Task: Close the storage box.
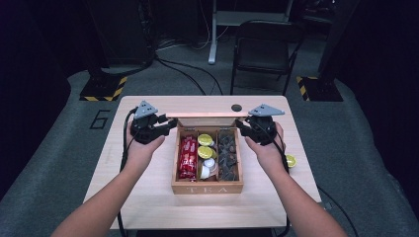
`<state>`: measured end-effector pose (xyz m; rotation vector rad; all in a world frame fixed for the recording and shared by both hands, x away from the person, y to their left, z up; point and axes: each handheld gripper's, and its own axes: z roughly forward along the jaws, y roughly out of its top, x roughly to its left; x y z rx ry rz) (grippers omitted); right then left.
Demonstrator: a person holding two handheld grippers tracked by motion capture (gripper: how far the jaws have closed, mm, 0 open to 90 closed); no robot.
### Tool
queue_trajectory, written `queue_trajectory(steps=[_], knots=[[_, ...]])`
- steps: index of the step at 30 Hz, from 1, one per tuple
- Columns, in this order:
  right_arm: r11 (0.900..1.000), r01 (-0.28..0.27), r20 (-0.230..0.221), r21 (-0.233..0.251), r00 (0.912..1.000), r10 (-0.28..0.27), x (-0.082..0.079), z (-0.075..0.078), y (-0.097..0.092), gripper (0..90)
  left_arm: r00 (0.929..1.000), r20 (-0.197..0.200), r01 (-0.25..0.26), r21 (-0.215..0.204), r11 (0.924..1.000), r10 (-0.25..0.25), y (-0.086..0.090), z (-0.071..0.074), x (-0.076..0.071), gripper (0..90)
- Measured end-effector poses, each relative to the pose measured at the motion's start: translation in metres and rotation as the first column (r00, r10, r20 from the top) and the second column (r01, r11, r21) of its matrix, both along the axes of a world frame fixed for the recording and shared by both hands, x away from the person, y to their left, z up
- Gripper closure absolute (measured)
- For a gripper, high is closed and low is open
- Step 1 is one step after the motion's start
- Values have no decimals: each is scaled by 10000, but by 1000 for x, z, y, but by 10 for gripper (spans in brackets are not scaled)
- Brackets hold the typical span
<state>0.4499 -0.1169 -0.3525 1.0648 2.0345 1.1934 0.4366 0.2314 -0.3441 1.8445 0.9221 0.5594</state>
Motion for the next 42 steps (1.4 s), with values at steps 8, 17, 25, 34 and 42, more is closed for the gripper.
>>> queue_trajectory(steps=[8,17,25,34,42], knots=[[9991,-155,-148,403,9998,161,-17,-11,-5,605,9996,-113,275,-126,9995,-277,4,-13,-16,589],[9976,-567,382,387,9977,552,-49,-17,-9,582,9989,-15,459,-5,9989,-459,5,-31,-37,580],[9959,-846,545,305,9951,829,-73,-29,-15,600,9981,9,620,-60,9981,-620,7,-46,-51,584],[9944,-1042,325,169,9941,1036,-89,-50,-17,599,9980,-147,620,-85,9980,-621,8,-69,-69,595],[9934,-1144,47,-107,9934,1145,-103,-67,-17,599,9970,-529,540,-449,9975,-564,10,-90,-82,595]])
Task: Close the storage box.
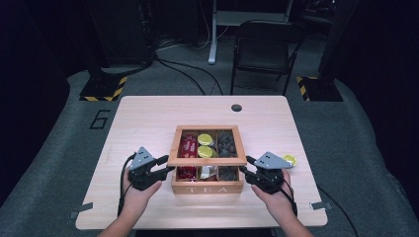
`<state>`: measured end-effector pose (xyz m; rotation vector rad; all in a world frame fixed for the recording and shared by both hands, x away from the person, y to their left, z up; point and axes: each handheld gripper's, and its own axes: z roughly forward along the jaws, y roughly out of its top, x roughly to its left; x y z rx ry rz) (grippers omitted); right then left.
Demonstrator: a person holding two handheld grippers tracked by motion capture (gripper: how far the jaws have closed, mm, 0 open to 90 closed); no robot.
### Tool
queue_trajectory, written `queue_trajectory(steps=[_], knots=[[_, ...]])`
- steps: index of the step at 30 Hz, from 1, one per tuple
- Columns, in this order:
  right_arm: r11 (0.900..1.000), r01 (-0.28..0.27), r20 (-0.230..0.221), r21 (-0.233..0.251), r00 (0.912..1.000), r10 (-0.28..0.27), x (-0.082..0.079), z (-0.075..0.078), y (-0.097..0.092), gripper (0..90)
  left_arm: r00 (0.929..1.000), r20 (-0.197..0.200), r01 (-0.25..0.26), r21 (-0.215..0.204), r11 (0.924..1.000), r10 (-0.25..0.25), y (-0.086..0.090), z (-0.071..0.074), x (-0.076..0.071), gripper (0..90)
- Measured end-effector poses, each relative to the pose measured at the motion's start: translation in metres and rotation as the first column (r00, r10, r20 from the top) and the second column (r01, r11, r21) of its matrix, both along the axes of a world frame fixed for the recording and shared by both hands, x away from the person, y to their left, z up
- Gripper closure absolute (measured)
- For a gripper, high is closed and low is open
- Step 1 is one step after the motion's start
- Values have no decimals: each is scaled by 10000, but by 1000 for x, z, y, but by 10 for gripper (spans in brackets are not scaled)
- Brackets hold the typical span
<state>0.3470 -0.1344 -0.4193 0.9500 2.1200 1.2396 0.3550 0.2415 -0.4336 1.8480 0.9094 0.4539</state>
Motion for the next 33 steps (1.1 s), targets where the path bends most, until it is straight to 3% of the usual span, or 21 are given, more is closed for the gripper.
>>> queue_trajectory(steps=[7,13,25,30,33], knots=[[9999,48,-398,102,9992,-44,-6,-14,0,599,9998,-100,194,158,9997,-192,-2,-14,-9,575],[10000,20,-558,-17,9984,-21,-10,-26,1,599,9991,-17,430,565,9975,-430,-7,-21,-16,574],[10000,-34,-857,-89,9963,26,-16,-37,2,568,9981,-345,528,369,9979,-515,-7,-32,-23,572],[9999,-42,-1101,-149,9939,25,-18,-41,3,535,9954,-651,732,528,9959,-697,-7,-35,-25,478],[9989,-226,-1514,-415,9883,161,-17,-44,5,485,9941,-829,733,466,9962,-693,-7,-38,-26,407]])
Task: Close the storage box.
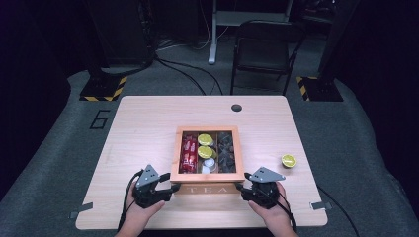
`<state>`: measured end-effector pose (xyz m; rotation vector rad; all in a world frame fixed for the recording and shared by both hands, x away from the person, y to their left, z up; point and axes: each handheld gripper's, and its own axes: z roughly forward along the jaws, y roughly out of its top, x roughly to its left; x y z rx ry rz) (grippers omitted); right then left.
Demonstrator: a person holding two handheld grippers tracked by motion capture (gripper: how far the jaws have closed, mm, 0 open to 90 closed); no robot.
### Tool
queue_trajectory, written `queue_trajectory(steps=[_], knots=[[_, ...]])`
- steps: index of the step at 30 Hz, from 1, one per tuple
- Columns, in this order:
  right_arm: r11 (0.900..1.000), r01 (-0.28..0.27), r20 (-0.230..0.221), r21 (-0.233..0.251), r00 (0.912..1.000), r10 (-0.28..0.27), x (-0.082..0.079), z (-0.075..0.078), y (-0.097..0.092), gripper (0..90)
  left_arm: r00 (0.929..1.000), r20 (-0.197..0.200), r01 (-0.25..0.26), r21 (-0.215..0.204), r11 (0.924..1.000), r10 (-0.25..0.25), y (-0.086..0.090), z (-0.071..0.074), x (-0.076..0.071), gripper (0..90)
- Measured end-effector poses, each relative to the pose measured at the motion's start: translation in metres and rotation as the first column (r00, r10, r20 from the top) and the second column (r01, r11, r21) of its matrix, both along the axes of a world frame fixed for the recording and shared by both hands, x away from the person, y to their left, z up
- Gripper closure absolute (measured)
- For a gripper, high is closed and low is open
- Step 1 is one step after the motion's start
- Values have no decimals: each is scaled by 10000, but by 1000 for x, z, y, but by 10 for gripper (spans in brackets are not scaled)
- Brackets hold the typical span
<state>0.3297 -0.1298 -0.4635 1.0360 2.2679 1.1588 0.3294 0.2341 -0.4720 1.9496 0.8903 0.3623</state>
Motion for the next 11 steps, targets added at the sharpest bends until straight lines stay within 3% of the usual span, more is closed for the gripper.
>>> queue_trajectory(steps=[1,5,11], knots=[[9997,-86,-92,-248,9999,84,0,-1,1,453,9999,75,-105,-100,9999,106,0,0,-1,406],[9998,-179,-27,14,9998,179,-2,2,-1,385,9998,53,-180,-118,9998,181,3,3,-2,330],[9999,-124,131,57,9998,123,-4,0,-4,359,9997,23,-247,57,9997,246,3,-6,-5,330]])
